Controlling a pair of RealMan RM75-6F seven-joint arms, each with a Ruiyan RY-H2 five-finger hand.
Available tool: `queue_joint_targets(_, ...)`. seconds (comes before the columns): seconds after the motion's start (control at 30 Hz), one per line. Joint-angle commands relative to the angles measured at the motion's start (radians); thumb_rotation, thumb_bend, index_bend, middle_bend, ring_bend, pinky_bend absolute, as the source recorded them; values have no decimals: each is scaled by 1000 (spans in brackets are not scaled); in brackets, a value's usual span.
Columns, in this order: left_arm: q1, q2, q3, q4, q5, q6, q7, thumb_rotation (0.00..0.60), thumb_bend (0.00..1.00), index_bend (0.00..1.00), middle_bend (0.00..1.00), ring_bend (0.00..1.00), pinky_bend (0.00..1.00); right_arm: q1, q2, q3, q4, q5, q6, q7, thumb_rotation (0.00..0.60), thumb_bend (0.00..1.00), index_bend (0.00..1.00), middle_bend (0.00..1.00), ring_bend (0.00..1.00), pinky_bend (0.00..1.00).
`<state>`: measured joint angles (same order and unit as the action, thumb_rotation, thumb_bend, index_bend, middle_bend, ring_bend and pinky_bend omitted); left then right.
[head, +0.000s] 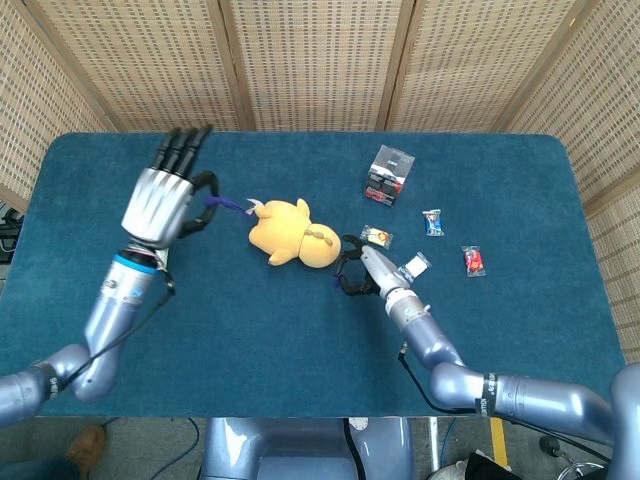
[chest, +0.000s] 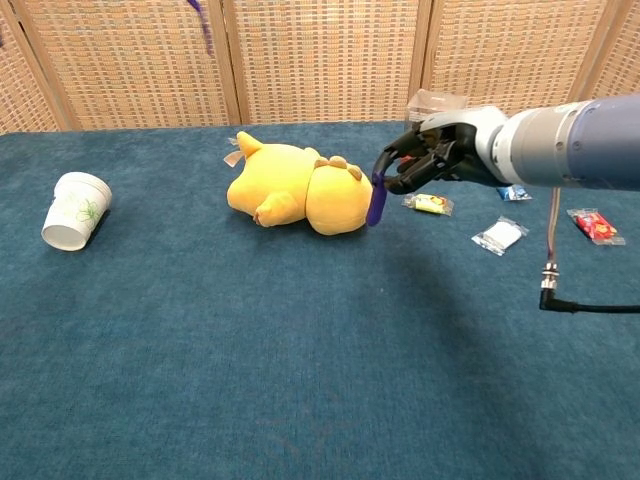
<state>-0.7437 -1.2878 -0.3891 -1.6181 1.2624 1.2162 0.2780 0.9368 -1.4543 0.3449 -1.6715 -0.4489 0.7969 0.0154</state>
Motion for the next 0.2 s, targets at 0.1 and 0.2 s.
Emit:
queue_joint_targets(0.1,64,83,-6,69,-45,6,-94,600,491,812,0,0,0,-17,25,4,-8,-10,-4,16,600,660,748,140,0,0)
queue_joint_targets(0.2,89,103,9,109,-55,-4,-142,600,491,810,0,0,0,-24,35,6,-12,-15,-6,23,600,660,748,140,0,0)
